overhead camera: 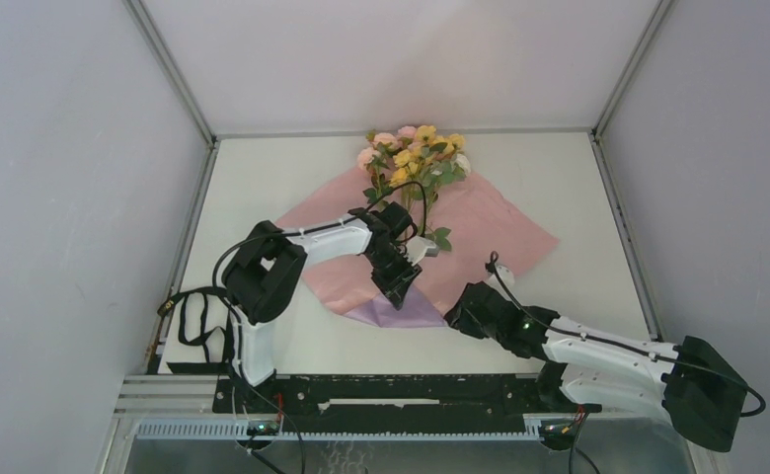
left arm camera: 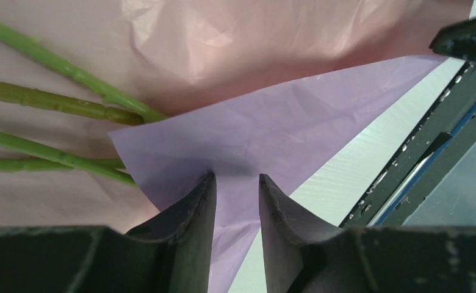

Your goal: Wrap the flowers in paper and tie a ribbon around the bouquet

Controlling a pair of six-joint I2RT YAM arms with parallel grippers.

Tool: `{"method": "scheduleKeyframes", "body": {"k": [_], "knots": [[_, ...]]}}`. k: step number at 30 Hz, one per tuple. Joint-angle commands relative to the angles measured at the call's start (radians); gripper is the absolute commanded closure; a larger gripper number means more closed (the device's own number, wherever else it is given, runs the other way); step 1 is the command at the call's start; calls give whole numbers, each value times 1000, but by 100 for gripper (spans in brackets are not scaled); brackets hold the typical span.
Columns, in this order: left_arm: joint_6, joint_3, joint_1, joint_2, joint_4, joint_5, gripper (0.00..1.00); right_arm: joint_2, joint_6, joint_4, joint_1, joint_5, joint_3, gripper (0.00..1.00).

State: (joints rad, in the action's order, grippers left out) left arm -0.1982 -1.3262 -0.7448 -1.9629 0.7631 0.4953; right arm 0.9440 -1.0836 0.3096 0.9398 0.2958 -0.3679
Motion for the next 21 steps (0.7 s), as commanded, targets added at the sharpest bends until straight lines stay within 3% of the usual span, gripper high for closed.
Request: {"method": "scheduleKeyframes", "body": {"k": [1,5,11,16,21], "knots": [[20,-23,2,-17,-33,-33,63,27,-97,-3,36,0,-30,51],[24,-18,2,-33,-36,-29,63,31,-204,-2,108,28,-29,33],[29,-15,2,-32,-41,-14,63,68,-390,-28,219,136,-20,21],[28,-9,2,-24,-41,-8,63,151,-408,-89,211,193,-12,22],[28,-5,1,-14,-41,-3,63,212,-372,-80,163,207,-12,31]]}}
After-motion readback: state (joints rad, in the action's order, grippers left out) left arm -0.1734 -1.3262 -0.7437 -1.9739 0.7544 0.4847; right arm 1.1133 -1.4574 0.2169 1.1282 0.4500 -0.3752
